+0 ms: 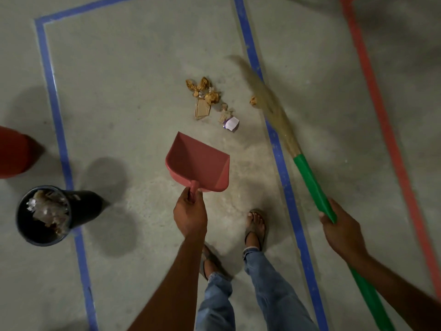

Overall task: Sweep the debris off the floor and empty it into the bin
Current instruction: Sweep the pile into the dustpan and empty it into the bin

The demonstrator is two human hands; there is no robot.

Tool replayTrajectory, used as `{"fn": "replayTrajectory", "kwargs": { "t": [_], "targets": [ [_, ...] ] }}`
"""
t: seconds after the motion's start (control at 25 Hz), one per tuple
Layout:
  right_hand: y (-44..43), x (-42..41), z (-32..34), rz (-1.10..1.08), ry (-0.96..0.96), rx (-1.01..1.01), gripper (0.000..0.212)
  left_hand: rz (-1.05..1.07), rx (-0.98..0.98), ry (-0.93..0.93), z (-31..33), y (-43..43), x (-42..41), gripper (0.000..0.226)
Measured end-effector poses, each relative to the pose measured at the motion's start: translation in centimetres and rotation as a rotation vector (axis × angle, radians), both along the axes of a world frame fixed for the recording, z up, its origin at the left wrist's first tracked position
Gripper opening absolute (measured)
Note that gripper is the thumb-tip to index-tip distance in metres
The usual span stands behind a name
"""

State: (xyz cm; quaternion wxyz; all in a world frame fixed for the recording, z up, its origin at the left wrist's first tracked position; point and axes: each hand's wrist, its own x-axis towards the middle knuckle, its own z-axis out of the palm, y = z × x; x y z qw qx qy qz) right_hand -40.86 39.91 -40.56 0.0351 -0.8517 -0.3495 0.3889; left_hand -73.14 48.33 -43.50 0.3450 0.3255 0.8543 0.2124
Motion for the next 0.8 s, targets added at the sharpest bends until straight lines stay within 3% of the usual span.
{"fn": "replayTrajectory", "kwargs": {
  "t": [0.08, 0.16, 0.24, 0.36, 0.48, 0.6, 0.8],
  "targets": [
    [4.7, -0.8, -2.8, -0.054, 0.033, -0.034, 0.020, 0.006, 0.018, 0.000, -0.3, 0.9, 0.5, 0.039],
    [8.9, -1.4, -6.3, -0.103, 0.066, -0.114, 0.023, 0.001, 0.029, 0.027, -0.6, 1.5, 0.6, 0.039],
    [11.0, -2.3, -9.2, -0.021, 0.062, -0.167, 0.028, -0.010, 0.029, 0.037, -0.4, 1.8, 0.5, 0.035],
    [11.0, -4.5, -8.7, 0.045, 0.089, -0.171, 0.026, -0.043, 0.013, 0.067, -0.3, 1.9, 0.4, 0.036],
    [8.2, -5.8, -5.6, 0.014, 0.145, -0.045, 0.018, -0.037, 0.009, 0.085, -0.5, 1.4, 0.0, 0.049],
    [2.3, -5.1, -2.4, 0.047, 0.077, 0.039, 0.029, -0.021, 0.014, 0.069, -0.8, 0.9, -0.9, 0.052],
    [-2.2, -1.6, 0.2, 0.061, -0.016, -0.156, 0.063, 0.000, 0.023, -0.012, -1.1, 0.0, -2.1, 0.039]
  ]
}}
